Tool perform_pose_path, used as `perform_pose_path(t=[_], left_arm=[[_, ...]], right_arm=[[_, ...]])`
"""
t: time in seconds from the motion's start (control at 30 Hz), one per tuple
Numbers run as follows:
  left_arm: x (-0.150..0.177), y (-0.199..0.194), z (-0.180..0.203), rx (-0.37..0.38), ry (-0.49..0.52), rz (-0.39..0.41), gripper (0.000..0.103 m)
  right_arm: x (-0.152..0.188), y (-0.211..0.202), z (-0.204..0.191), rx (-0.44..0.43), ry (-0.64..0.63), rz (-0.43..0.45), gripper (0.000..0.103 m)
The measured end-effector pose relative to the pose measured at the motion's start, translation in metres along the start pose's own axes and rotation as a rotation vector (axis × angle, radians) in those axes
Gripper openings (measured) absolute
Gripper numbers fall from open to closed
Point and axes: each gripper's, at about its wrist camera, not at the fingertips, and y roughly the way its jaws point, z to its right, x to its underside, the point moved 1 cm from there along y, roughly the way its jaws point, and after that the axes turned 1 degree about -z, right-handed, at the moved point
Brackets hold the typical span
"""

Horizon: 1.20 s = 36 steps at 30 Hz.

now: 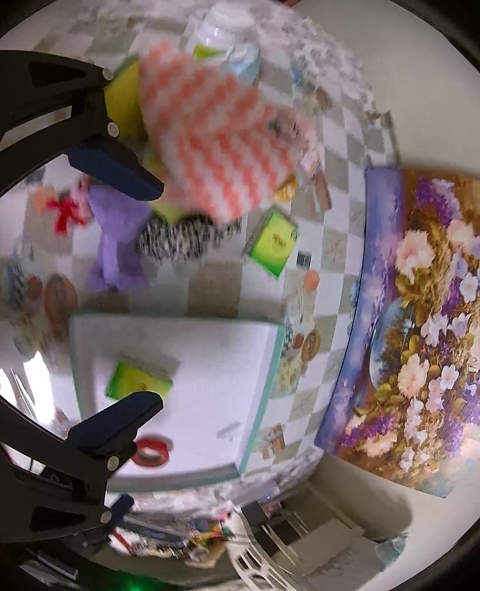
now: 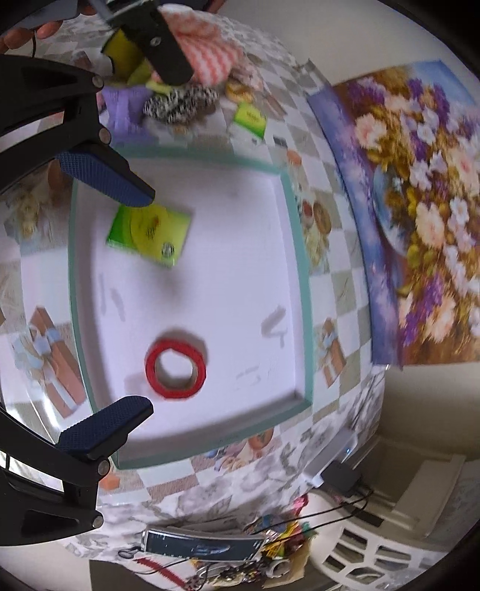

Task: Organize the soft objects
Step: 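Grasp the yellow-green sponge from the pile with the left tool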

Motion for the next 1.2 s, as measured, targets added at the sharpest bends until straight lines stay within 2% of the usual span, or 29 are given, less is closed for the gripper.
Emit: perform_pose_path(t=[0.07, 0.17, 0.3, 0.53, 0.67, 0.8, 1.0, 1.2], left_arm=[[0.001, -0.01, -0.008, -0.053, 0.012, 0.01, 0.103], [0.0, -0.026, -0.025, -0.066, -0.022, 0.043, 0.103], [-0.002, -0.044, -0.05, -0.06, -0.081, 0.071, 0.103], [0.001, -0.058, -0.096, -0.121, -0.17, 0.089, 0.103], [0.005, -0.054, -0.119, -0.127, -0.233, 0.067, 0.103], [0.012, -0.047, -0.128, -0.128, -0.252, 0.044, 0.103], [0.026, -0.03, -0.127, -0.165, -0.232, -0.018, 0.103], [0.031, -0.005, -0.126, -0.201, -0.221, -0.084, 0.1]], right_arm=[[0.002, -0.005, -0.01, -0.037, -0.006, 0.002, 0.103], [0.006, -0.007, -0.025, -0.083, -0.018, -0.01, 0.103], [0.012, -0.008, -0.048, -0.079, -0.071, -0.022, 0.103], [0.02, -0.012, -0.076, -0.096, -0.126, -0.025, 0.103], [0.027, -0.01, -0.097, -0.128, -0.159, -0.042, 0.103], [0.037, -0.003, -0.118, -0.159, -0.195, -0.081, 0.103], [0.047, 0.003, -0.139, -0.137, -0.268, -0.104, 0.103], [0.049, 0.004, -0.139, -0.12, -0.289, -0.11, 0.103]])
